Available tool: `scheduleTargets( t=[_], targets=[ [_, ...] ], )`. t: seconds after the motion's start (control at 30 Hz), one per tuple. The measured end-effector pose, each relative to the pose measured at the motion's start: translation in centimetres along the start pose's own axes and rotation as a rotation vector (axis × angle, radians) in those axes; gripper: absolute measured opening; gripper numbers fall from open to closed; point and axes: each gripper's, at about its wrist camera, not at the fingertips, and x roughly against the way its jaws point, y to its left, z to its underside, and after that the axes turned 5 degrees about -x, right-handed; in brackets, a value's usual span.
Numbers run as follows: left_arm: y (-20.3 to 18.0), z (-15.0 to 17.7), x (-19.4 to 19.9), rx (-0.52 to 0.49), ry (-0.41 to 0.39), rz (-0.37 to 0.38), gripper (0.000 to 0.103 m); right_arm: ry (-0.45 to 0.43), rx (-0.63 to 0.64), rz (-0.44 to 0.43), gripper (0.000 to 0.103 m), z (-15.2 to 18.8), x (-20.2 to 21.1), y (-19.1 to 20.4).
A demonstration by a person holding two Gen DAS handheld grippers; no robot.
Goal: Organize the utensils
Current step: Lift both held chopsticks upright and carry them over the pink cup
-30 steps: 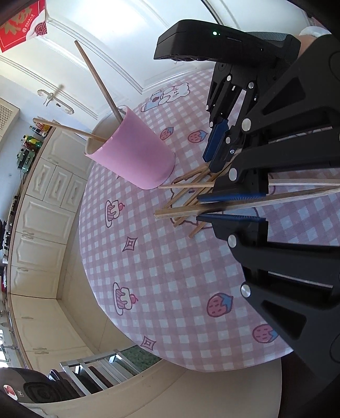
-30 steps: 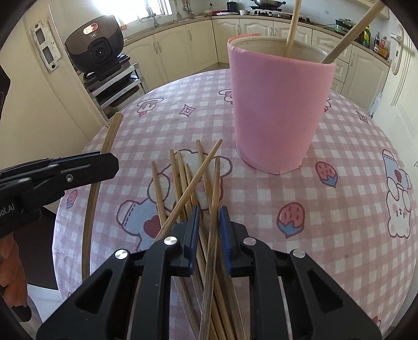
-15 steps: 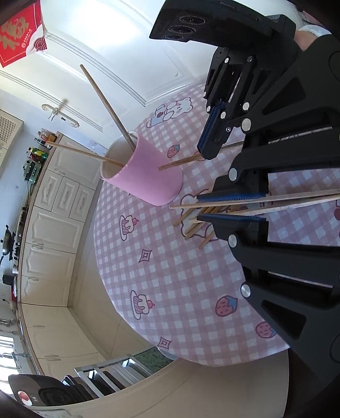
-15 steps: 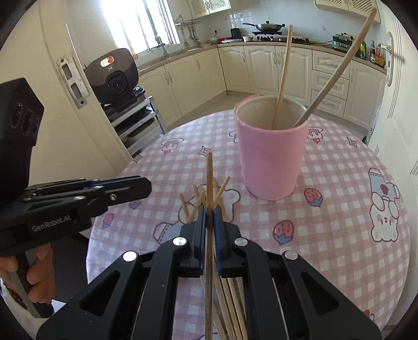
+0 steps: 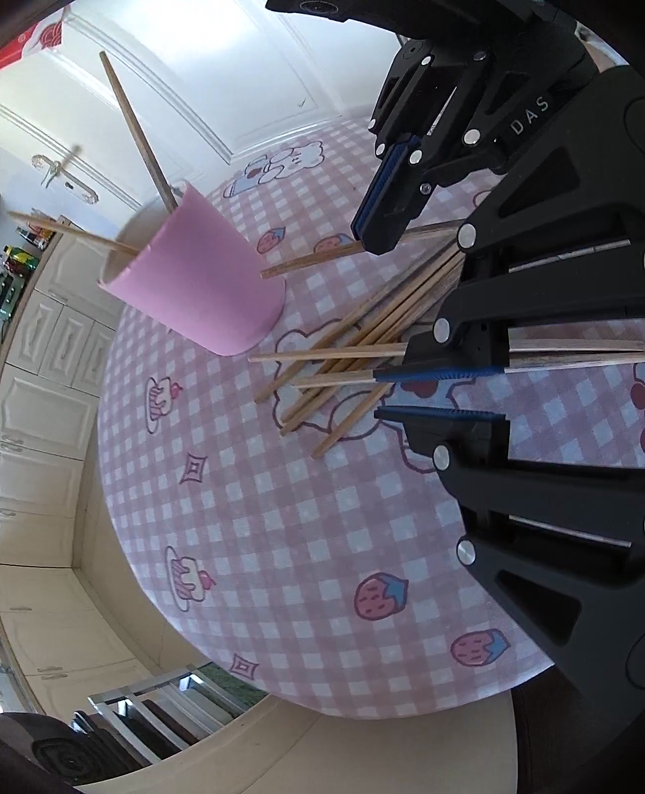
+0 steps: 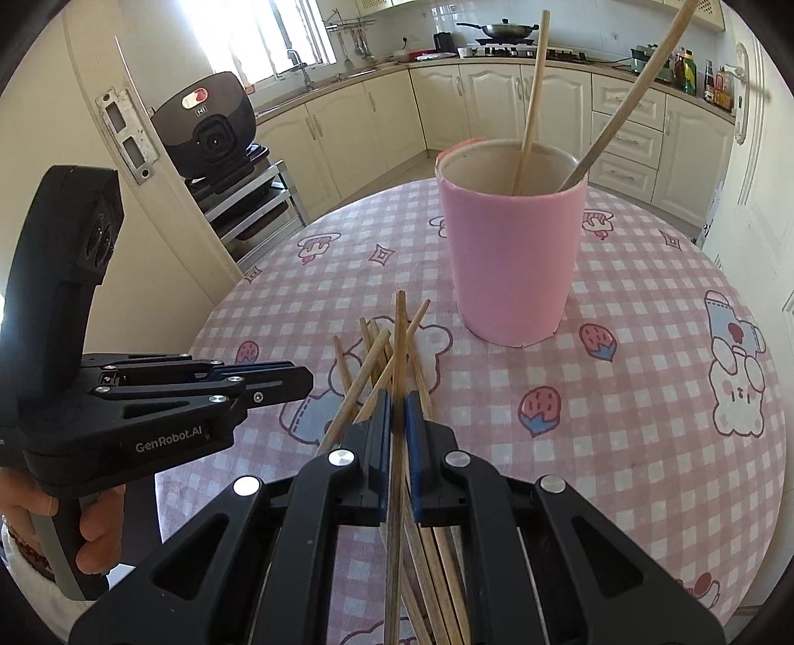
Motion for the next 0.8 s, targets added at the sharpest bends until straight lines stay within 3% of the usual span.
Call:
scheduleTargets(
  t=[0.5,0.57,0.6,0.7,0.8],
  targets=[
    [-0.5,-0.1,-2.3,-0.019,0.054,0.01,0.011,0.054,-0.009,-0.022,0.005,0.0,-2.5,-0.6],
    [-0.7,-0.2,-2.5,-0.021,0.056,0.011,0.026,0.057,-0.012,-0.022,0.005,0.1,-2.6,-0.7],
    [-0.8,-0.2,-2.4,-0.022,0.052,0.005,0.044,0.06,-0.014,-0.024,0.005,0.2,-2.6,-0.9],
    [-1.1,-0.3,-2.7,-0.028,0.018,-0.049,0.048,0.06,-0.025,-0.027,0.005,0.3,-2.5,-1.3],
    [-0.7,-0.3,-3.1,-0.022,0.038,-0.025,0.047,0.06,-0.025,-0.027,0.005,0.4,-2.4,-1.3]
  ],
)
